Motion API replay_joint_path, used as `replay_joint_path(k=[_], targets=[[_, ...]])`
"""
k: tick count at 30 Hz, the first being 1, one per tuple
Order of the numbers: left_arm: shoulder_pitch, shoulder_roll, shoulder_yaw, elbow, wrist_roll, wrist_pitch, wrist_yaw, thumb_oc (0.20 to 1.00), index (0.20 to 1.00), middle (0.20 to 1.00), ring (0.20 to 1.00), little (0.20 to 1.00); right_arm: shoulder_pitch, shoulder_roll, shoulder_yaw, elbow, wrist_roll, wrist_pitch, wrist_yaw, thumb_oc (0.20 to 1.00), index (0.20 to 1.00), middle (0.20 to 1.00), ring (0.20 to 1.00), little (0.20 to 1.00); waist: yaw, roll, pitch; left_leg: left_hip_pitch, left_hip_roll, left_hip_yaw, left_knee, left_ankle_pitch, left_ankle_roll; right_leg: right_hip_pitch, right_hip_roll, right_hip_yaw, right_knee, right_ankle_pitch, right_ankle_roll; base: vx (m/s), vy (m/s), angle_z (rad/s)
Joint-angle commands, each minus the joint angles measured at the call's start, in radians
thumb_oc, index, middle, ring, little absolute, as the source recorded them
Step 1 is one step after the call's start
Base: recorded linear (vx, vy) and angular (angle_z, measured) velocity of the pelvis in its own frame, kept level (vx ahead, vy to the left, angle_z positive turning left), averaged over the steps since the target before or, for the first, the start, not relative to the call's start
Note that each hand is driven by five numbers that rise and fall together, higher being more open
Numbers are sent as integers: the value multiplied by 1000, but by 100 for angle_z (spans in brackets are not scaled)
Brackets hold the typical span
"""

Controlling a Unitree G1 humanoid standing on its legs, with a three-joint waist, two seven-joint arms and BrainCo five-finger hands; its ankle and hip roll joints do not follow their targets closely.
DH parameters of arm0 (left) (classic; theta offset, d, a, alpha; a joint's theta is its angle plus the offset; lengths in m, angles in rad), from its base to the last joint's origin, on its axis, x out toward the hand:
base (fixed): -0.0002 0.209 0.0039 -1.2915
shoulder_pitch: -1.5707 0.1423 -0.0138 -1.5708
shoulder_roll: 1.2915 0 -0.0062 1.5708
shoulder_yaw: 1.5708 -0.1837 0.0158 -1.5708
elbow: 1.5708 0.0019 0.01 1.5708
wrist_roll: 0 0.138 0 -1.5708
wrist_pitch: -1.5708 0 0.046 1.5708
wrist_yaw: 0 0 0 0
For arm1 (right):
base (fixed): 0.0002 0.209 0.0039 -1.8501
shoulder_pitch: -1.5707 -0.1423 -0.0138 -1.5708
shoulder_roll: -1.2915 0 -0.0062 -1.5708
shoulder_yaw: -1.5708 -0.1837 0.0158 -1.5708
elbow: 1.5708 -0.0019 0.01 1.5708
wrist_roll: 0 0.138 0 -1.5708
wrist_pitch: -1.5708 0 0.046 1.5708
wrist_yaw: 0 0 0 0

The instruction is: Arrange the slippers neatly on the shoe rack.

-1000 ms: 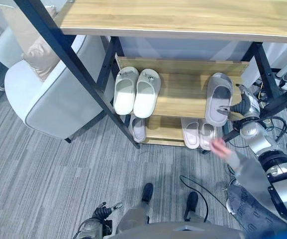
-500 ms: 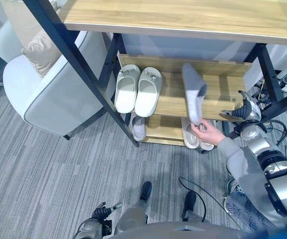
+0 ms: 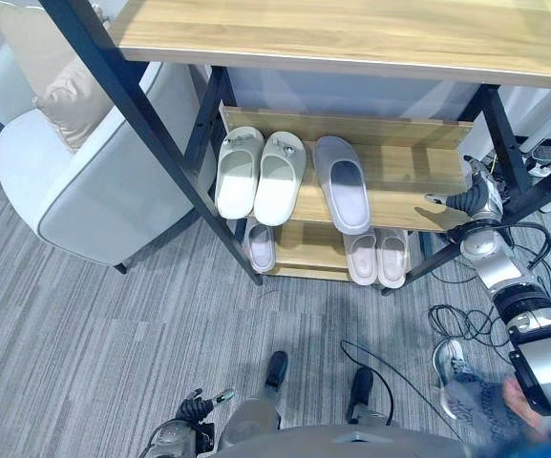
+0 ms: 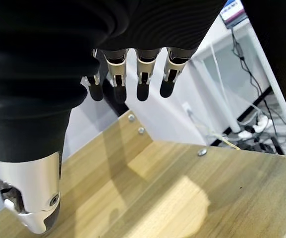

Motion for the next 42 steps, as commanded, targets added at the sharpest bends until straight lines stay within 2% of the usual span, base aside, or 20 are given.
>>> replay_joint_path(k=[1, 11, 15, 16, 23, 31, 42], targets=[[-27, 13, -9, 90, 3, -10, 14, 1000, 1000, 1000, 1000, 1000, -33, -22, 16, -22, 6, -54, 14, 1000, 1000, 1000, 1000, 1000, 8, -12, -9, -22, -28, 1, 4, -90, -15, 61, -47, -44, 6, -95, 60, 0, 0, 0], [-32, 14, -20, 86, -6, -24, 13, 1000, 1000, 1000, 1000, 1000, -146, -18, 147, -37, -3, -81, 72, 1000, 1000, 1000, 1000, 1000, 31, -31, 17, -45, -30, -5, 4, -78, -19, 45, -47, -46, 6, -87, 62, 0, 0, 0], [-39, 24, -24, 85, -4, -27, 12, 1000, 1000, 1000, 1000, 1000, -181, -42, 197, -20, -15, -88, 95, 1000, 1000, 1000, 1000, 1000, 39, -41, 26, -56, -31, -11, 4, -74, -21, 40, -47, -51, 6, -85, 63, 0, 0, 0], [-49, 30, -31, 81, -14, -34, 12, 1000, 1000, 1000, 1000, 1000, -216, -50, 217, 8, -12, -89, 91, 1000, 1000, 1000, 1000, 1000, 51, -53, 38, -72, -33, -19, 4, -67, -23, 29, -46, -54, 6, -81, 66, 0, 0, 0], [-70, 43, -37, 77, -29, -41, 15, 1000, 1000, 1000, 1000, 1000, -265, -40, 202, 34, 35, -97, 66, 1000, 1000, 1000, 1000, 1000, 71, -70, 58, -97, -37, -32, 4, -62, -24, 11, -45, -59, 6, -75, 68, -9, 1, 8], [-84, 49, -43, 75, -37, -42, 12, 1000, 1000, 1000, 1000, 1000, -298, -32, 210, 50, 51, -99, 59, 1000, 1000, 1000, 1000, 1000, 86, -74, 66, -109, -41, -39, 4, -60, -24, 3, -46, -65, 6, -74, 69, 6, 4, 2], [-92, 67, -71, 68, -29, -53, 13, 1000, 1000, 1000, 1000, 1000, -392, -41, 280, 237, 9, -74, 71, 1000, 1000, 1000, 1000, 1000, 122, -75, 83, -125, -43, -55, 4, -55, -29, -5, -49, -84, 6, -71, 73, 13, 2, 5]])
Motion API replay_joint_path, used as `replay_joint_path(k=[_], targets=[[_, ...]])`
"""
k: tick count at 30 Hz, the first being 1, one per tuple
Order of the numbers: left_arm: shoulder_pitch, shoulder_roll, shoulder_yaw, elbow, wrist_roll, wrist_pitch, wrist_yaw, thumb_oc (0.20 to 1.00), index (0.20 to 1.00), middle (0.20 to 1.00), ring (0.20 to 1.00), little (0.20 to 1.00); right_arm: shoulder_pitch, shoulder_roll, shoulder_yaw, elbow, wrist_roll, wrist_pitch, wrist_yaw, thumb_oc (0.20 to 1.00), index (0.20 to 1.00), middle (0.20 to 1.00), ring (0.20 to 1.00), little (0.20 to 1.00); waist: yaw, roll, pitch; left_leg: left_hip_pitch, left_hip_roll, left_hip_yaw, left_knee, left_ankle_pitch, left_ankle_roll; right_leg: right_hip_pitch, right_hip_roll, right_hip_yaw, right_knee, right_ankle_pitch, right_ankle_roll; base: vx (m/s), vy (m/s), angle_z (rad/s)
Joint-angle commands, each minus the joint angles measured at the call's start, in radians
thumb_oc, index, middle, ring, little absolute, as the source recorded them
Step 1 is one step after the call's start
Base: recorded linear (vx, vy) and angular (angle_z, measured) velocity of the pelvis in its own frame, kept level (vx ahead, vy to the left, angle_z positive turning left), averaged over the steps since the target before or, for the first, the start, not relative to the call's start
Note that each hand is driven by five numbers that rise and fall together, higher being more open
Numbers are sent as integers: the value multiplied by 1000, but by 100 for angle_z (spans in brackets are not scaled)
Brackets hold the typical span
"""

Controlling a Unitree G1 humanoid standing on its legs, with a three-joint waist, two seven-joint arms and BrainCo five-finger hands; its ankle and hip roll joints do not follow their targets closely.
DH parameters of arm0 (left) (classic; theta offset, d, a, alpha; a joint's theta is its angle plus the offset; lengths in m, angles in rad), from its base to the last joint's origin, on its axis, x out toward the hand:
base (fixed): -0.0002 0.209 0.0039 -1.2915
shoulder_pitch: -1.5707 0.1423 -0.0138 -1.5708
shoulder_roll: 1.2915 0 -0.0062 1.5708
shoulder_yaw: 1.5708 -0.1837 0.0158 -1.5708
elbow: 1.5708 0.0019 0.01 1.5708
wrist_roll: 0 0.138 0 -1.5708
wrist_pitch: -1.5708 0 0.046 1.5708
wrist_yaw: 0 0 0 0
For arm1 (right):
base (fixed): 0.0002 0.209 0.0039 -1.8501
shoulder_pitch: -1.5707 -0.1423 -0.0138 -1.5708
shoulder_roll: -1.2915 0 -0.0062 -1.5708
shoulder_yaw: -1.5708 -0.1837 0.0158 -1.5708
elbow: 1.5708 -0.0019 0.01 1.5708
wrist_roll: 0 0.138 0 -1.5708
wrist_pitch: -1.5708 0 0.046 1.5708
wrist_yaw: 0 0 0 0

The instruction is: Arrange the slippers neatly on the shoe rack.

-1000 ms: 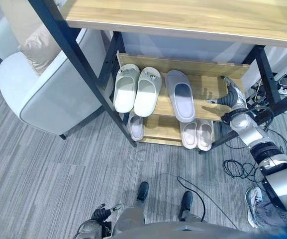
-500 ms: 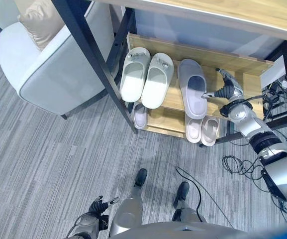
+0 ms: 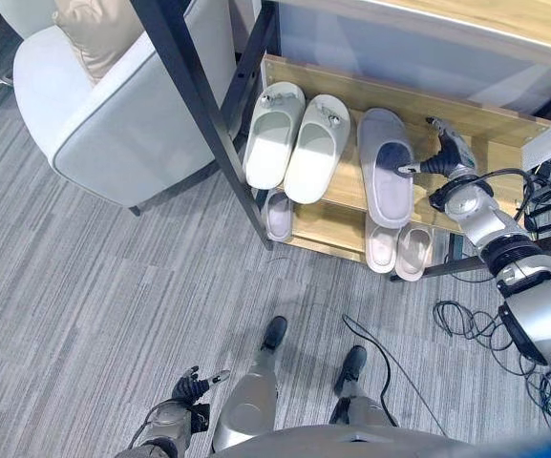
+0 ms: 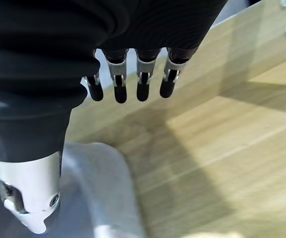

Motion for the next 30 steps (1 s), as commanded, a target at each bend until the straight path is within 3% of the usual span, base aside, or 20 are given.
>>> replay_joint_path(k=[1, 14, 15, 16, 17, 26, 30], targets=[[-33, 23, -38, 68, -9, -12, 14, 1000, 1000, 1000, 1000, 1000, -73, -30, 26, 29, -10, -17, -19, 1000, 1000, 1000, 1000, 1000, 24, -14, 0, -23, -37, -7, -18, -62, -21, 60, -48, -34, 6, -73, 75, 11, -6, 7], [-22, 18, -68, 71, 20, -2, 8, 1000, 1000, 1000, 1000, 1000, -76, 8, -40, 79, 98, -26, -14, 1000, 1000, 1000, 1000, 1000, 37, -9, -12, -17, -36, -8, -18, -68, -20, 62, -48, -38, 6, -80, 71, 6, 0, 1], [-22, 18, -68, 71, 20, -2, 8, 1000, 1000, 1000, 1000, 1000, -76, 8, -40, 79, 98, -26, -14, 774, 774, 774, 774, 774, 37, -9, -12, -17, -36, -8, -18, -68, -20, 62, -48, -38, 6, -80, 71, 0, 0, 0], [-20, 17, -67, 72, 21, -1, 8, 1000, 1000, 1000, 1000, 1000, -74, 13, -44, 84, 100, -26, -14, 435, 435, 435, 435, 435, 37, -8, -12, -17, -36, -8, -18, -68, -21, 62, -48, -38, 6, -80, 71, 0, 0, 0], [-16, 18, -66, 72, 24, 0, 8, 1000, 1000, 1000, 1000, 1000, -75, 15, -52, 98, 108, -24, -10, 200, 200, 200, 200, 200, 38, -7, -14, -15, -36, -8, -18, -69, -20, 63, -47, -38, 6, -81, 70, 0, 0, 0], [-3, 16, -64, 84, 30, 7, 15, 1000, 1000, 1000, 1000, 1000, -60, 31, -113, 114, 171, -25, -33, 200, 200, 200, 200, 200, 37, 2, -17, -18, -34, -2, -18, -68, -21, 57, -46, -36, 6, -80, 68, -4, 2, 0], [-13, 13, -27, 95, 20, 17, 26, 1000, 1000, 1000, 1000, 1000, -12, 37, -166, -8, 151, -22, -98, 200, 200, 200, 200, 200, 12, -1, -19, 4, -19, 9, -18, -77, -16, 74, -41, -18, 6, -82, 67, -41, -6, -6]])
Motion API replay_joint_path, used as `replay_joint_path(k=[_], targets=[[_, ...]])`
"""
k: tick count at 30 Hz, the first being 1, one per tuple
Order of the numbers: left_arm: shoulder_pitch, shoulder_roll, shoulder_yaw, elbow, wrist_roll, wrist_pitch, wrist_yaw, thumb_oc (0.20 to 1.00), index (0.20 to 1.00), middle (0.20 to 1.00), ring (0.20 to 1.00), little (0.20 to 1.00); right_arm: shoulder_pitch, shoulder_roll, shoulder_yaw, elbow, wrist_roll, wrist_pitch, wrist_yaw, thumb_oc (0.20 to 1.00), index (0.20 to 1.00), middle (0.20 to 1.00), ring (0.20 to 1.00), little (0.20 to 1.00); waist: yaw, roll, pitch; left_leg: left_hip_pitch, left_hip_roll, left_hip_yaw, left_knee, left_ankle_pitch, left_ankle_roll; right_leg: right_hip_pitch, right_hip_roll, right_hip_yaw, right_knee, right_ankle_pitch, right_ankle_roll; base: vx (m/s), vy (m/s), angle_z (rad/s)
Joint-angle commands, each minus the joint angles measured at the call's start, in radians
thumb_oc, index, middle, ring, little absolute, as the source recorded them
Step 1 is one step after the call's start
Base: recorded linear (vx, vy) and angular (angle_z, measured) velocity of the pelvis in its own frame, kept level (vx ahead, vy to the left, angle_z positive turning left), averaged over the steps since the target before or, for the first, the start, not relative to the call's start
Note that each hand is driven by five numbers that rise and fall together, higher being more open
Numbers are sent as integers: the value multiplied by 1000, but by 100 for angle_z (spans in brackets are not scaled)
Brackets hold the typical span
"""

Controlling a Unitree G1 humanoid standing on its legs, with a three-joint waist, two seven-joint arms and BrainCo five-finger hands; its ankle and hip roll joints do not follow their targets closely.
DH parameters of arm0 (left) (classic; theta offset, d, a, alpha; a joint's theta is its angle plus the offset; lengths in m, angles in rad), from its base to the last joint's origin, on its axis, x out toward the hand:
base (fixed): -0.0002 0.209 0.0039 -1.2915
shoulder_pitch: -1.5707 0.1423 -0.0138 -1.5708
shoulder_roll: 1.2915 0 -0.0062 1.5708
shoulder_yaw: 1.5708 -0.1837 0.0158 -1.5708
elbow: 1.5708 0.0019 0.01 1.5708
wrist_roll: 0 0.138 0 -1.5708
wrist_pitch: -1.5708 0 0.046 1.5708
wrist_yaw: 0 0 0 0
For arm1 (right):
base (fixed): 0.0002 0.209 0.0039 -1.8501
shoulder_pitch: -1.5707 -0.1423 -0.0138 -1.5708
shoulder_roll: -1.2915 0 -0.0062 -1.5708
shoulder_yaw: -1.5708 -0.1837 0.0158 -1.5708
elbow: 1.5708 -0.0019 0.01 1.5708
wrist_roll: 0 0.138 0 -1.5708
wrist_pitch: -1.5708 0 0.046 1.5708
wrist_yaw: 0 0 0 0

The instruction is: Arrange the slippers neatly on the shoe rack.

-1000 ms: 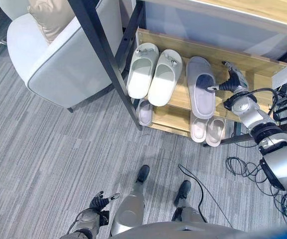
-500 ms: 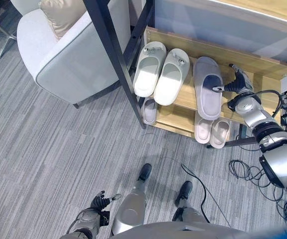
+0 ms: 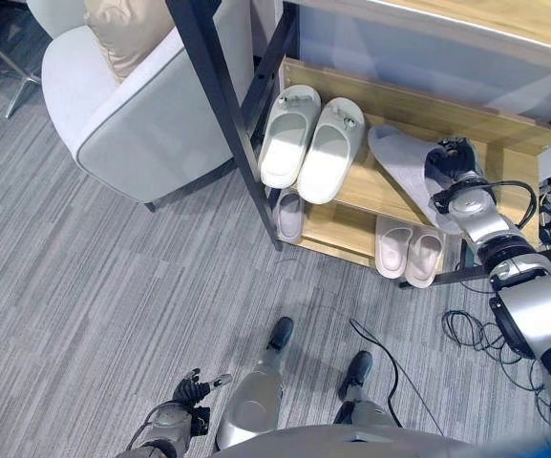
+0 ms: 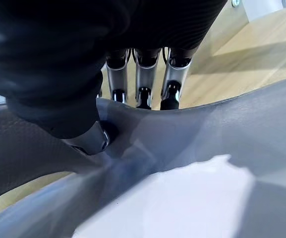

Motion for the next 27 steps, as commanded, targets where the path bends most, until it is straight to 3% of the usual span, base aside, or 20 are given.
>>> replay_joint_path(k=[1, 4, 6, 14, 16, 18, 21, 24, 27], targets=[[-12, 9, 11, 96, 5, 12, 25, 1000, 1000, 1000, 1000, 1000, 4, -15, -31, -103, -8, -31, -76, 200, 200, 200, 200, 200, -15, -15, -16, 6, -13, 23, -34, -82, -9, 63, -39, -13, 6, -84, 69, -12, -2, -24], [9, -12, 79, 93, 33, 32, 27, 1000, 1000, 1000, 1000, 1000, 308, 38, -132, -487, -38, -61, -65, 200, 200, 200, 200, 200, -72, -4, -53, 112, 12, 49, -34, -125, 5, 148, -31, 15, 9, -115, 60, 123, -40, -23], [17, -8, 108, 94, 48, 42, 18, 1000, 1000, 1000, 1000, 1000, 439, 48, -173, -605, -33, -77, -23, 200, 200, 200, 200, 200, -98, 10, -71, 168, 24, 60, -32, -146, 4, 194, -27, 20, 17, -139, 54, 153, -50, -43], [103, -24, 203, 106, 51, 53, -15, 1000, 1000, 1000, 1000, 1000, 748, 87, -207, -831, 40, -115, 139, 200, 200, 200, 200, 200, -157, 58, -112, 290, 80, 130, -34, -178, -8, 259, 16, 104, 10, -170, 37, 60, -77, -41], [114, -25, 209, 104, 52, 53, -16, 1000, 1000, 1000, 1000, 1000, 778, 80, -210, -863, 47, -122, 154, 200, 200, 200, 200, 200, -164, 67, -113, 296, 87, 121, -34, -174, -12, 268, 22, 97, 25, -185, 28, -22, -147, -6], [98, -20, 217, 81, 5, 47, -13, 1000, 1000, 1000, 1000, 1000, 786, 67, -212, -891, 74, -133, 165, 200, 200, 200, 200, 200, -172, 89, -83, 266, 101, 81, -34, -135, -30, 251, 34, 64, 89, -229, 4, -144, -168, 32], [68, -32, 224, 63, -46, 37, -2, 1000, 1000, 1000, 1000, 1000, 857, 61, -245, -903, 95, -140, 164, 200, 200, 200, 200, 200, -183, 99, -47, 208, 101, 45, -17, -108, -58, 251, 39, -15, 101, -255, -22, -128, -91, 90], [72, -63, 211, 80, -18, 40, -5, 1000, 1000, 1000, 1000, 1000, 922, 67, -265, -910, 87, -144, 181, 200, 200, 200, 200, 200, -189, 98, -64, 196, 99, 64, -14, -108, -52, 268, 31, -64, 91, -244, -14, 2, 27, 89], [94, -72, 207, 94, 4, 42, -4, 1000, 1000, 1000, 1000, 1000, 929, 87, -249, -912, 87, -148, 194, 200, 200, 200, 200, 200, -184, 89, -62, 192, 85, 72, 16, -122, -40, 273, 19, -64, 96, -236, -7, -2, 127, 17]])
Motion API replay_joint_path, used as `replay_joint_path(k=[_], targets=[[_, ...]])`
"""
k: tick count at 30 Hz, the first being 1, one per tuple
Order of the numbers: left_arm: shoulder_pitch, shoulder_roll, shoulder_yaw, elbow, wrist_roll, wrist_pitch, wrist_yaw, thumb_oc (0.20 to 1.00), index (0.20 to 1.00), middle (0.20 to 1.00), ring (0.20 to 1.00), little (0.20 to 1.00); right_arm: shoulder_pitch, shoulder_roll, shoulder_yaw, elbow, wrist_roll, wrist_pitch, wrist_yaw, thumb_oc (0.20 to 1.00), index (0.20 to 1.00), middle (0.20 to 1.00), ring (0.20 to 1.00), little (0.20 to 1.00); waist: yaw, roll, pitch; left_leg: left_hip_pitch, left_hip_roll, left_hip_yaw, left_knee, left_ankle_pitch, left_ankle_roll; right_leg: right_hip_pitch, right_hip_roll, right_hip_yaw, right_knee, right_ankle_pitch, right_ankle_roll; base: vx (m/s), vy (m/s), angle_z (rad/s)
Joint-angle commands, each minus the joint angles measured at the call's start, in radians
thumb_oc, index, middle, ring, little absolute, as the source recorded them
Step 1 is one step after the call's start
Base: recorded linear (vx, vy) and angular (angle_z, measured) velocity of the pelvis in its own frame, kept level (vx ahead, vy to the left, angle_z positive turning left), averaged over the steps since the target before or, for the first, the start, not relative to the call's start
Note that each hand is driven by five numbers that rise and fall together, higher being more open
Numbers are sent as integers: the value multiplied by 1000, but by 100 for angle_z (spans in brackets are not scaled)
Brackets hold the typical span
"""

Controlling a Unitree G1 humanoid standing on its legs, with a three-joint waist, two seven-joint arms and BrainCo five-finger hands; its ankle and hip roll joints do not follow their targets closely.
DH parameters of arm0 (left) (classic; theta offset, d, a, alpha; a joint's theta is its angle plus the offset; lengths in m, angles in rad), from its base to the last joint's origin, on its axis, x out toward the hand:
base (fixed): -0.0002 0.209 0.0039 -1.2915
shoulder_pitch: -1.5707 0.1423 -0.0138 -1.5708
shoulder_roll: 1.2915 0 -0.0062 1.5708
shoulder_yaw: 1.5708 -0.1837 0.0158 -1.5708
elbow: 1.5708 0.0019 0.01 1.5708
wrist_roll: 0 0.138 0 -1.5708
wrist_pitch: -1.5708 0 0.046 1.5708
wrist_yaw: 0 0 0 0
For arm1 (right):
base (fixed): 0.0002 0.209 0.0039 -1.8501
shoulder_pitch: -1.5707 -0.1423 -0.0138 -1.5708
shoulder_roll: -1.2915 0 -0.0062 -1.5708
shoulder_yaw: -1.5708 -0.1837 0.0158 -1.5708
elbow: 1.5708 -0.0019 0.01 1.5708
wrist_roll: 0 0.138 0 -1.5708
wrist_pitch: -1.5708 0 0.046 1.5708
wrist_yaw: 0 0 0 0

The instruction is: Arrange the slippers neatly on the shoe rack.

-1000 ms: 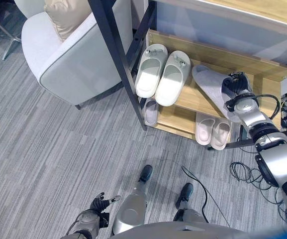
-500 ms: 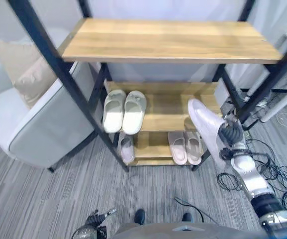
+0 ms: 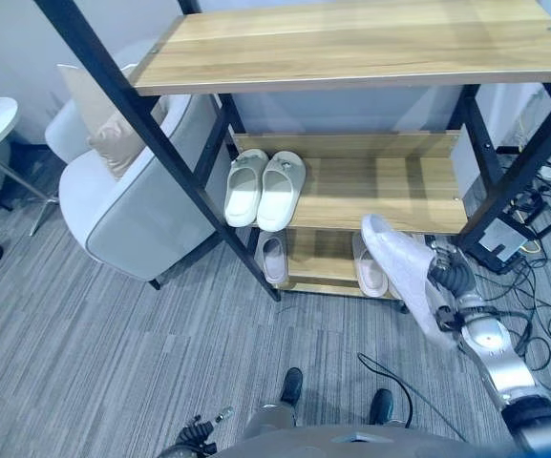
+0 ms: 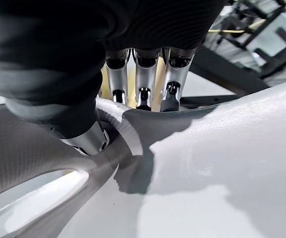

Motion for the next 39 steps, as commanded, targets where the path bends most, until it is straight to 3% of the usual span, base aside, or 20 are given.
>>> replay_joint_path(k=[1, 5, 9, 11, 15, 20, 23, 27, 29, 31, 33, 39], targets=[[-55, 81, 12, 81, 20, -10, -3, 1000, 1000, 1000, 1000, 1000, -39, 30, 4, -93, 11, -79, 26, 200, 200, 200, 200, 200, -13, -109, -33, 10, -30, 63, 37, -122, 15, 64, -81, 5, 97, -163, 50, 35, 191, 2], [-56, 88, 17, 71, 35, -11, 2, 1000, 1000, 1000, 1000, 1000, -25, 46, 52, -86, 5, -72, 68, 200, 200, 200, 200, 200, -9, -118, -48, 45, -55, 97, 67, -168, 45, 78, -126, 33, 117, -134, 85, 78, 253, -22], [-82, 108, 21, 52, 28, -14, 10, 1000, 1000, 1000, 1000, 1000, -81, 57, 99, -76, -11, -65, 76, 200, 200, 200, 200, 200, -18, -99, 0, 73, -66, 145, 92, -199, 96, -72, -208, 98, 390, -49, 125, -16, 249, -61], [-81, 117, 25, 49, 31, -20, 2, 1000, 1000, 1000, 1000, 1000, -74, 51, 129, -104, -42, -63, 90, 200, 200, 200, 200, 200, -42, -91, 38, 113, -61, 143, 106, -222, 106, -153, -157, 155, 423, -84, 100, 33, 121, -85], [-68, 121, 43, 56, 18, -26, 11, 1000, 1000, 1000, 1000, 1000, -71, 66, 156, -99, -26, -70, 90, 200, 200, 200, 200, 200, -47, -122, 39, 125, -79, 97, 122, -251, 85, -144, -91, 203, 227, -74, 94, 142, -106, 22], [-32, 93, 20, 56, 40, -26, 16, 1000, 1000, 1000, 1000, 1000, -51, 64, 198, -113, -17, -75, 106, 200, 200, 200, 200, 200, -25, -133, 6, 137, -38, 64, 91, -241, 55, -97, -54, 160, 177, -98, 70, 175, -187, 89], [-34, 92, 2, 43, 36, -27, 17, 1000, 1000, 1000, 1000, 1000, -41, 46, 204, -128, -19, -79, 101, 200, 200, 200, 200, 200, -16, -134, 17, 130, -3, 41, 71, -219, 33, -106, -34, 129, 198, -131, 49, 20, -166, 24], [-54, 93, -21, 13, 25, -35, 29, 1000, 1000, 1000, 1000, 1000, -57, 41, 197, -123, -1, -89, 79, 200, 200, 200, 200, 200, -15, -132, 53, 55, 18, 25, 99, -191, 9, -132, -35, 90, 232, -166, 27, -96, -119, 27], [-86, 100, -47, -15, 22, -49, 46, 1000, 1000, 1000, 1000, 1000, -59, 37, 195, -125, -4, -97, 59, 200, 200, 200, 200, 200, -14, -150, 85, -41, 25, 46, 195, -188, -8, -143, -50, 57, 247, -182, 12, -134, -97, 49], [-118, 112, -44, -33, -11, -59, 62, 1000, 1000, 1000, 1000, 1000, -95, 25, 213, -110, -19, -99, 50, 200, 200, 200, 200, 200, 20, -160, 125, -146, 23, 28, 187, -130, -5, -148, -47, 73, 272, -186, 18, -62, 38, 82], [-108, 109, -32, -6, 7, -47, 56, 1000, 1000, 1000, 1000, 1000, -91, 28, 215, -122, -27, -102, 60, 200, 200, 200, 200, 200, 19, -155, 109, -137, 26, 26, 152, -122, 3, -168, -44, 87, 325, -203, 20, 70, 154, -16], [-97, 124, -26, -2, 25, -48, 58, 1000, 1000, 1000, 1000, 1000, -96, 28, 267, -150, -56, -105, 87, 200, 200, 200, 200, 200, 18, -166, 122, -129, -18, 55, 249, -179, 30, -186, -82, 132, 402, -212, 28, 43, 159, -43]])
